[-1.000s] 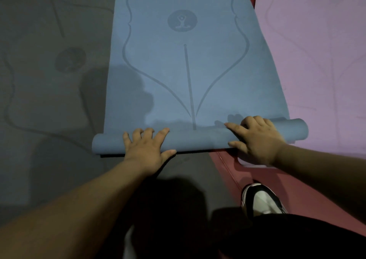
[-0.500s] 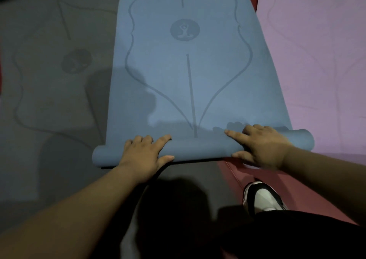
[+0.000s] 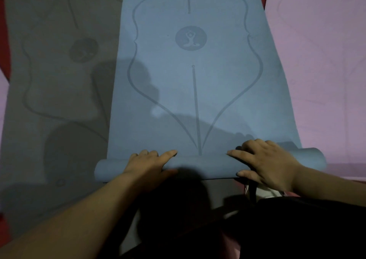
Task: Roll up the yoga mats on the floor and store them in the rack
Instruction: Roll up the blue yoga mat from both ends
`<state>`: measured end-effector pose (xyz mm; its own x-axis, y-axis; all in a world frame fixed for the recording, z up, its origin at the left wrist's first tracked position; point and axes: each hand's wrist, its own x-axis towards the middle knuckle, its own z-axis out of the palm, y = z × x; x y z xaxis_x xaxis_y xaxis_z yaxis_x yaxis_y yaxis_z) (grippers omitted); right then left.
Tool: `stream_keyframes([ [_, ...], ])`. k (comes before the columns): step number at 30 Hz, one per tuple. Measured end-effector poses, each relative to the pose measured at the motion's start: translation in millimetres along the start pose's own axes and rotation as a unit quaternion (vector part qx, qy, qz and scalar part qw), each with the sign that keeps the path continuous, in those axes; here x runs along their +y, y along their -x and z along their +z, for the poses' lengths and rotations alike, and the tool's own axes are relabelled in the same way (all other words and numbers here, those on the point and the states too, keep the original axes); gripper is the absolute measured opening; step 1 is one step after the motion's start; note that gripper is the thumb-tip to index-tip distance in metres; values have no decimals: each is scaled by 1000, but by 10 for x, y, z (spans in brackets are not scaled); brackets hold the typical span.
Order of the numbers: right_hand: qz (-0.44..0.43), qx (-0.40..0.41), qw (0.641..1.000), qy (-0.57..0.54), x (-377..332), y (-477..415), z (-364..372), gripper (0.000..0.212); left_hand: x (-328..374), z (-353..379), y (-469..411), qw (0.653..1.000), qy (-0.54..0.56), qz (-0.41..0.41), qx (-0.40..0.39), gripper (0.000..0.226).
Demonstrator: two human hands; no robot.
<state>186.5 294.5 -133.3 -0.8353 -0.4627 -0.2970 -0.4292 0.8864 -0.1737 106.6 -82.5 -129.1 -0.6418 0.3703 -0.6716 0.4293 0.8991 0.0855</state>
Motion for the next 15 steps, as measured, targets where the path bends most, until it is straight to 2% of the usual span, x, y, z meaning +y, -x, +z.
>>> stream_keyframes([
  [3, -11, 16, 1000, 4, -3, 18, 52, 63, -10, 40, -14, 1000, 3, 1, 6, 72],
  [5, -8, 7, 1000, -9, 41, -16, 66, 63, 7, 85, 35, 999, -6, -7, 40, 72],
  [9, 12, -78, 995, -55, 142, -158, 22, 66, 172, 296, 140, 977, 31, -42, 204, 58],
  [11, 17, -105, 992, -69, 170, -220, -16, 68, 213, 395, 169, 966, 37, -40, 253, 54],
  [15, 22, -108, 992, -61, 129, -216, -49, 69, 128, 409, 124, 974, 14, -8, 228, 70],
])
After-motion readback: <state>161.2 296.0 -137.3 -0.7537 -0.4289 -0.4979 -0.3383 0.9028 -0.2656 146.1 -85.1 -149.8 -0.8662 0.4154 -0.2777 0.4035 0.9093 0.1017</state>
